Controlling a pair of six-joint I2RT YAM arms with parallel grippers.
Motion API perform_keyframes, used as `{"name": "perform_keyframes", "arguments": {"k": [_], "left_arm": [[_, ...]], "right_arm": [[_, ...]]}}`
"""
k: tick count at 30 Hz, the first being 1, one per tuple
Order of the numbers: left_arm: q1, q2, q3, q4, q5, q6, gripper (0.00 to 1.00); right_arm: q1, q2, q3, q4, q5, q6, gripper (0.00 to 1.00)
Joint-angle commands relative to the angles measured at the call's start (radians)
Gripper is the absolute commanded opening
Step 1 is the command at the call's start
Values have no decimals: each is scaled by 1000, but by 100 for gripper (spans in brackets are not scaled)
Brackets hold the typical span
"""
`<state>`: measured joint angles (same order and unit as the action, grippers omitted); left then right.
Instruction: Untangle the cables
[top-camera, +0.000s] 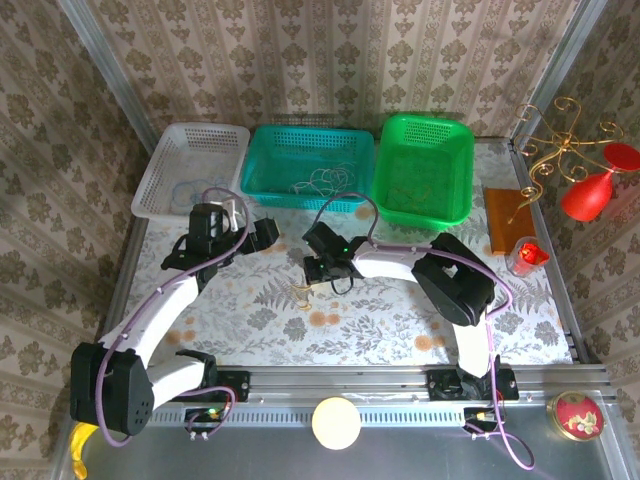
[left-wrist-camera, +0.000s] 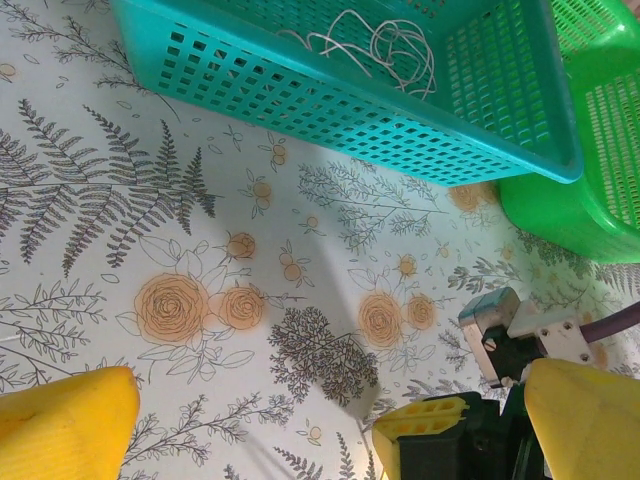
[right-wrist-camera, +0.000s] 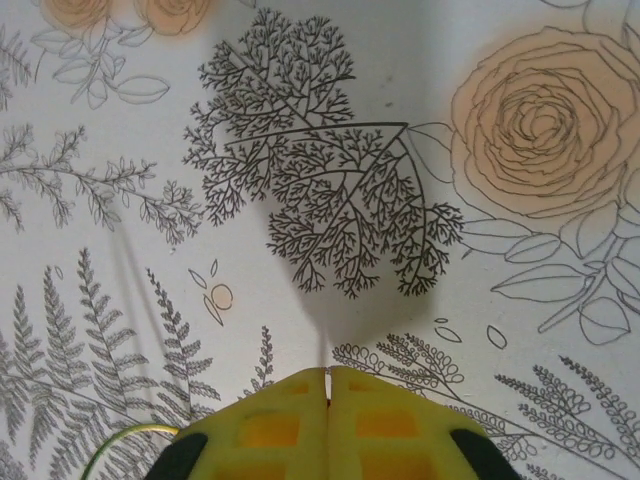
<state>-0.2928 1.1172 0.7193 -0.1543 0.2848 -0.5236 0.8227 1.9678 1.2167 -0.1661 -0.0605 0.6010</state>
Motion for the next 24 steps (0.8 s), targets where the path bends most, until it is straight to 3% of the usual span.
{"name": "perform_keyframes", "arguments": {"k": [1, 10, 18, 24], "left_arm": [[6, -10, -19, 29, 32, 10, 100], [-25, -11, -133, 372, 234, 33, 100], [-155, 156, -109, 722, 311, -48, 99], [-235, 325, -43, 928, 335, -136, 78]], "right_arm": [[1, -32, 4, -13, 2, -12, 0], [-49, -308, -11, -40, -30, -12, 0], [-156, -476, -10, 30, -128, 80, 0], [-238, -549, -7, 53, -188, 127, 0]]}}
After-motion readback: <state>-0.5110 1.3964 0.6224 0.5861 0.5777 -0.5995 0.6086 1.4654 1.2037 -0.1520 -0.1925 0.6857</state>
